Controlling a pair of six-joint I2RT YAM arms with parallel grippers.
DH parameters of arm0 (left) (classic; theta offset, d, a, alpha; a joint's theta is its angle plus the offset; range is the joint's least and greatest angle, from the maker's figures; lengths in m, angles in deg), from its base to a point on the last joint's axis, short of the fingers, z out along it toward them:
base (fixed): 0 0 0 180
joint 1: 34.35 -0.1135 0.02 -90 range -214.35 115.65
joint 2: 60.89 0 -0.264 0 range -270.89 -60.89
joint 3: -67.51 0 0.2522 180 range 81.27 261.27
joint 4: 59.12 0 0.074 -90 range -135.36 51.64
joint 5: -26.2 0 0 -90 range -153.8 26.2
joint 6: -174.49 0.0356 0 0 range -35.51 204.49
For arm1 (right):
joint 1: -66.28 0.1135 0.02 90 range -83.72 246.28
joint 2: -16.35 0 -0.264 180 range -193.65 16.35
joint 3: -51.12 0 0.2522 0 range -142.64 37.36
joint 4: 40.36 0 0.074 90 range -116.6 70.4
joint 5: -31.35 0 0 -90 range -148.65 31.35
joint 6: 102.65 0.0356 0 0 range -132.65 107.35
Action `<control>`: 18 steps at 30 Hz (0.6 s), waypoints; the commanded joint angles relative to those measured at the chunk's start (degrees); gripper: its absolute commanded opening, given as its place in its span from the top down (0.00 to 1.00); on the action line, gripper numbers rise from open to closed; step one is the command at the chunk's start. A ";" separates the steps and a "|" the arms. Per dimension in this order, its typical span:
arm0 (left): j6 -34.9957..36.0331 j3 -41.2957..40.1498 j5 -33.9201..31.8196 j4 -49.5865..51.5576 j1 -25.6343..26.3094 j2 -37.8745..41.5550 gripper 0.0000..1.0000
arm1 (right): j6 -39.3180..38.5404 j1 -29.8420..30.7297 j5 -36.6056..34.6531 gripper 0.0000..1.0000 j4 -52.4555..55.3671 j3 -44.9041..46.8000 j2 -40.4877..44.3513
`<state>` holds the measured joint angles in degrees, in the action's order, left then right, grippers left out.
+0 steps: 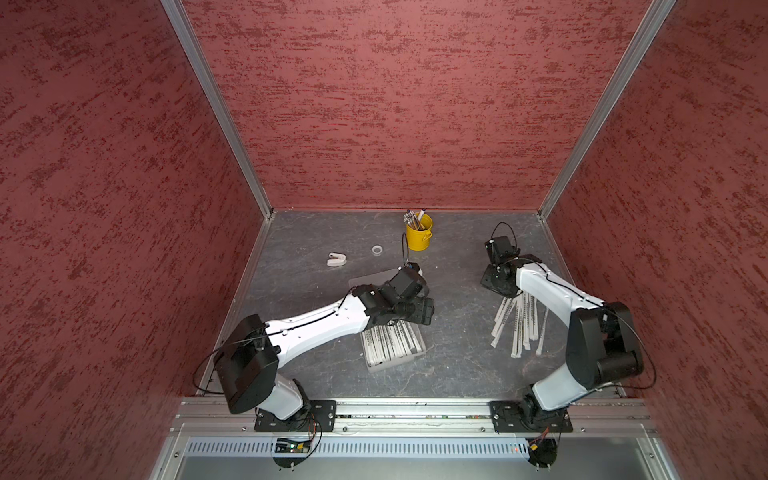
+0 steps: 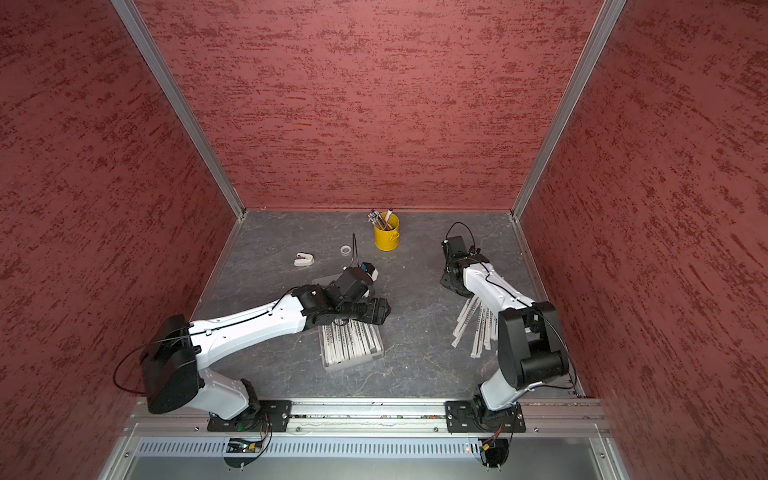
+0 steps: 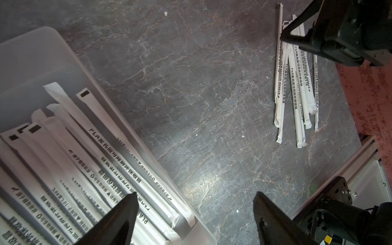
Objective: Put the straws into the storage box
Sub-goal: Pick up the straw from the center of the board.
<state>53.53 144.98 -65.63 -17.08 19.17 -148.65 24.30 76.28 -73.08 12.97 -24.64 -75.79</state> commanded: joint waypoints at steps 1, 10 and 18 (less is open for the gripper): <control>1.69 2.05 -0.94 0.59 0.36 -1.69 0.12 | -1.22 -3.03 -3.38 0.54 -3.34 -1.34 -3.41; 1.73 0.94 -0.47 0.51 -0.36 -1.76 0.12 | -1.82 -7.81 -1.43 0.58 -7.58 -2.19 -10.57; 1.51 -0.52 -0.55 0.13 -1.35 -0.23 0.12 | -3.05 -6.25 3.65 0.80 -8.57 -1.82 -13.08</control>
<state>54.45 145.24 -65.60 -16.71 18.30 -150.58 22.22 69.11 -71.86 5.52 -25.63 -88.27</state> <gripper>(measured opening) 0.880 0.213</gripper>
